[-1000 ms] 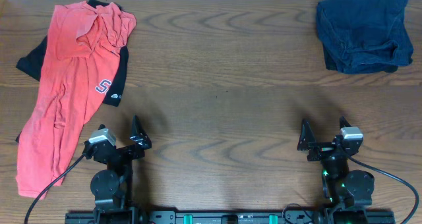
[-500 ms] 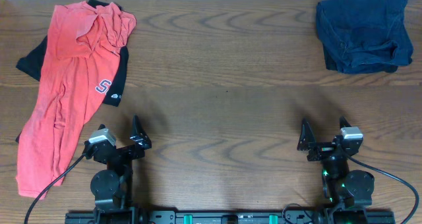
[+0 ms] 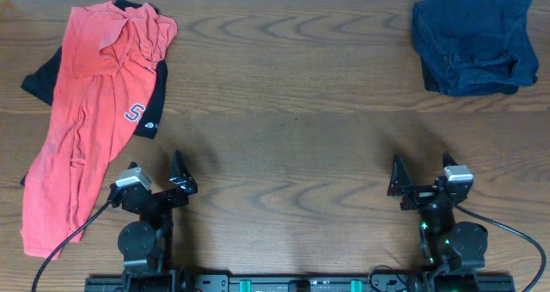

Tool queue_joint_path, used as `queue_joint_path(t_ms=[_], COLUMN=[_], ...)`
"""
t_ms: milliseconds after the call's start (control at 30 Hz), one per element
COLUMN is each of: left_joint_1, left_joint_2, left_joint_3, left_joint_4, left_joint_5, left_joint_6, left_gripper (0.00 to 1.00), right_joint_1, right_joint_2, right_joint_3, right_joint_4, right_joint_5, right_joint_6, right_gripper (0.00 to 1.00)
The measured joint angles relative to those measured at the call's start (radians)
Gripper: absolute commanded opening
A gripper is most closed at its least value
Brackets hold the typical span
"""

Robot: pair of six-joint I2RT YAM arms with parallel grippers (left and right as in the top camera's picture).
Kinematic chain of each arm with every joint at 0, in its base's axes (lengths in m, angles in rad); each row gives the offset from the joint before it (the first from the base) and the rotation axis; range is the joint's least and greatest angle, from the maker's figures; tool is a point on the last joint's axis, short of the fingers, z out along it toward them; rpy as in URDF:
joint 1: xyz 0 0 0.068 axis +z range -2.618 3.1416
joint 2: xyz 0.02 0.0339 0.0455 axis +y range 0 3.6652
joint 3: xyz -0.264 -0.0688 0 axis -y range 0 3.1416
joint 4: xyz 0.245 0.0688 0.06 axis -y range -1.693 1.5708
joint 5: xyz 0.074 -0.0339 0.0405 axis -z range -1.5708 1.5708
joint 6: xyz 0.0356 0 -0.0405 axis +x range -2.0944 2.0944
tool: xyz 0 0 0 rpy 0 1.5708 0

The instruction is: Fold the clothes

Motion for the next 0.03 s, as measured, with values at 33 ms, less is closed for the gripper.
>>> queue_joint_path(t_ms=[33], left_joint_1=[0.0], left_joint_2=[0.0], left_joint_3=[0.0], left_joint_4=[0.0], left_joint_5=[0.0], left_joint_6=[0.0], left_gripper=[0.98], right_joint_1=[0.0], right_joint_2=[0.0], right_joint_3=[0.0], right_joint_4=[0.0], right_joint_5=[0.0], right_joint_6=[0.0], right_gripper=[0.99])
